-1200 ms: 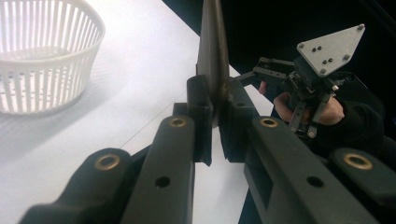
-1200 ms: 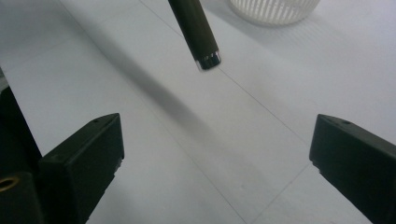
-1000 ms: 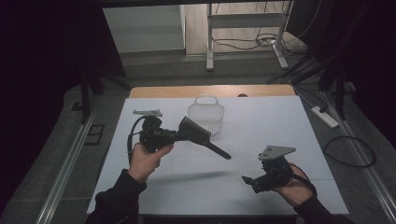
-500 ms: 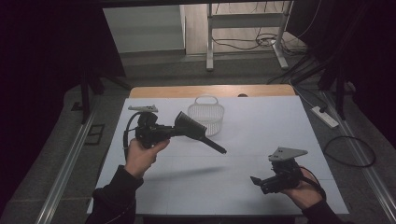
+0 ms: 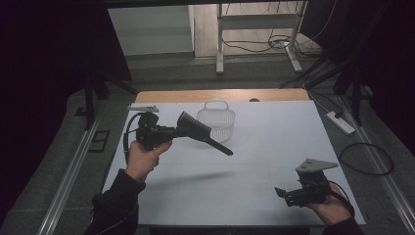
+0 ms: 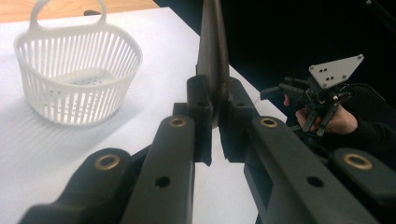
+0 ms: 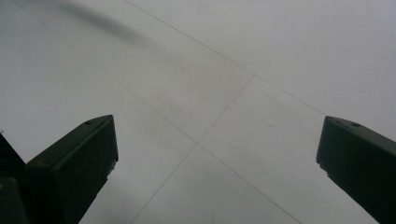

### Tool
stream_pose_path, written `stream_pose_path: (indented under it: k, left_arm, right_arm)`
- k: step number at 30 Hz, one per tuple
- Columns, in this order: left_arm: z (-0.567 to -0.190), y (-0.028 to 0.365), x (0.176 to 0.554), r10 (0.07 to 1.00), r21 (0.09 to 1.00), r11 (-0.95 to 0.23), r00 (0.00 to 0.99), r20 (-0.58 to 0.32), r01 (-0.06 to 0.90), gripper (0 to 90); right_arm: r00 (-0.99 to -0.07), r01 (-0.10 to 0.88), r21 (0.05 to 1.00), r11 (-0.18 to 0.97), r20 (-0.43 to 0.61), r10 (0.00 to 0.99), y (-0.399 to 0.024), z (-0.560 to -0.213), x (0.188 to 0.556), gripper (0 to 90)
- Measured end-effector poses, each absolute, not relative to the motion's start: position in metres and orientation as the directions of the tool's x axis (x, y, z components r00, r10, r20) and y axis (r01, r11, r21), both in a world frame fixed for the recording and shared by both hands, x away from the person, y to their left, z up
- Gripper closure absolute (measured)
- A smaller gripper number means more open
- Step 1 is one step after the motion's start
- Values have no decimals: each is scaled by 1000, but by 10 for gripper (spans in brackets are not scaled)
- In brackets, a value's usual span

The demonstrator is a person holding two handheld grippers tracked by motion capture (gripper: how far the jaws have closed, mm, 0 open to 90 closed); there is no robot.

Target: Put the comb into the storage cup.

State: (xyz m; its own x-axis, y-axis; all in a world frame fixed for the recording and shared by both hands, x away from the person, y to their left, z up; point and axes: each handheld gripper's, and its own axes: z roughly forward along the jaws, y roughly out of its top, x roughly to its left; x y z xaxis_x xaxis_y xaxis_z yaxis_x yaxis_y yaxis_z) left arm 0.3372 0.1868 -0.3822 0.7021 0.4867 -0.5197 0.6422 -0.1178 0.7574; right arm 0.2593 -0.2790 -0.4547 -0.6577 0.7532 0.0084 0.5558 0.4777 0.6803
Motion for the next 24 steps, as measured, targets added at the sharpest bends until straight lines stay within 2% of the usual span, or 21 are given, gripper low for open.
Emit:
stream_pose_path:
  k: [16,24]
  left_arm:
    - [-366,198,349,513,762,-101,690,-511,640,837]
    - [-359,205,358,540,761,-80,670,-510,644,837]
  right_arm:
    - [-564,626,669,400,34,825,-306,-449,243,0]
    - [-551,635,670,384,44,833,-309,-447,238,0]
